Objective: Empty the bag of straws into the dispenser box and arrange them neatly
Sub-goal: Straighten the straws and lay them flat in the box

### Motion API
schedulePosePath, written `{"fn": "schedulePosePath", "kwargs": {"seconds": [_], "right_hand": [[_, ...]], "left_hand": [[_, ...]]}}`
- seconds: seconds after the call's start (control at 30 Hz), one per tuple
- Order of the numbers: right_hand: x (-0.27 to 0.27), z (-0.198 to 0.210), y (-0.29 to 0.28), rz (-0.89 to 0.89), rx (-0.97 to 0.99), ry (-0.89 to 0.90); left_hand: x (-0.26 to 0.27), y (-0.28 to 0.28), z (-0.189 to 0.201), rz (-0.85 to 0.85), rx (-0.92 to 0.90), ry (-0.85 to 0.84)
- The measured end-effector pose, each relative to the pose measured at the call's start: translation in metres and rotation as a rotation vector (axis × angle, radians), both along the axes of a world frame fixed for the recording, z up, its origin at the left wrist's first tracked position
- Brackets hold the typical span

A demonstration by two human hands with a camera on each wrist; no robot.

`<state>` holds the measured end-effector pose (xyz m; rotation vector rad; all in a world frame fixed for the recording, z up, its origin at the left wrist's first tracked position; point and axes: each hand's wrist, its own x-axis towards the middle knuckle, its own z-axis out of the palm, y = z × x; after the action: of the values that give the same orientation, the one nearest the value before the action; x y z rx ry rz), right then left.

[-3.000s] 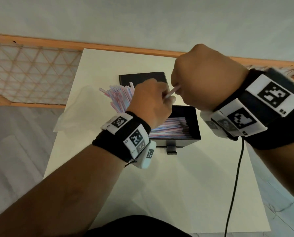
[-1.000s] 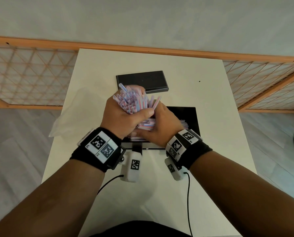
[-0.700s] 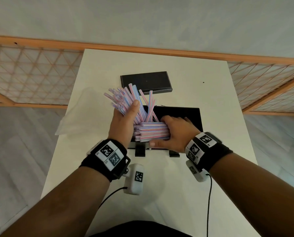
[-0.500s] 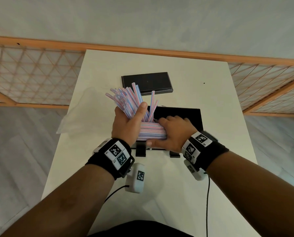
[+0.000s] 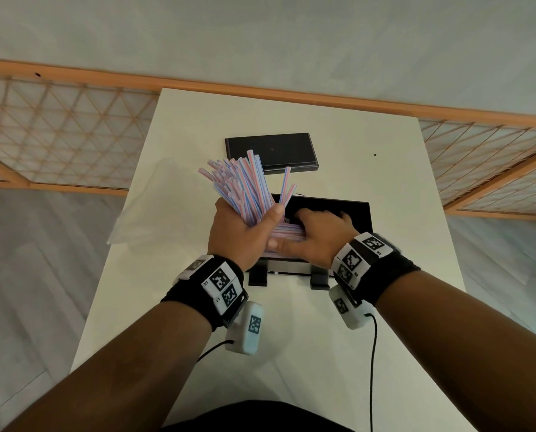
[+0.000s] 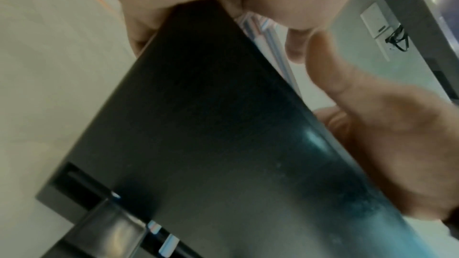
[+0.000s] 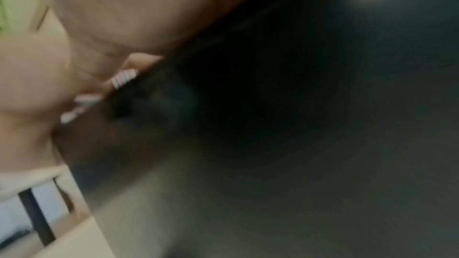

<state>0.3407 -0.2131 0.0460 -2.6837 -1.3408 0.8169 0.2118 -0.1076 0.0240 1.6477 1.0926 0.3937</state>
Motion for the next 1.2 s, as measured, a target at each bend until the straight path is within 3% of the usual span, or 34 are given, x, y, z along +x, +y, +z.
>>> {"fn": "schedulePosePath", "kwargs": {"seconds": [0.17, 0.37, 0.6, 0.8, 0.97, 1.2], "right_hand": [[-0.001, 0.009, 0.011, -0.152, 0.316, 0.225], [-0.001, 0.005, 0.034, -0.162, 0.218, 0.011], [-0.002, 0.007, 0.036, -0.231, 0.415, 0.104], [-0.004, 0.01, 0.045, -0.126, 0.305, 0.004], [-0.006, 0.014, 0.046, -0.238, 0.503, 0.023], [0.002, 0.033, 0.039, -0.201, 0.776, 0.314]], "left_hand": [[0.001, 0.003, -0.005, 0.028, -0.039, -0.062], [-0.001, 0.003, -0.01, 0.018, -0.059, -0.136], [-0.002, 0.004, -0.003, 0.019, -0.082, -0.186], [-0.002, 0.004, -0.002, -0.037, -0.105, -0.252], [-0.005, 0.006, 0.001, -0.017, -0.155, -0.29], [-0.007, 0.018, 0.043, 0.217, 0.023, -0.442]]}}
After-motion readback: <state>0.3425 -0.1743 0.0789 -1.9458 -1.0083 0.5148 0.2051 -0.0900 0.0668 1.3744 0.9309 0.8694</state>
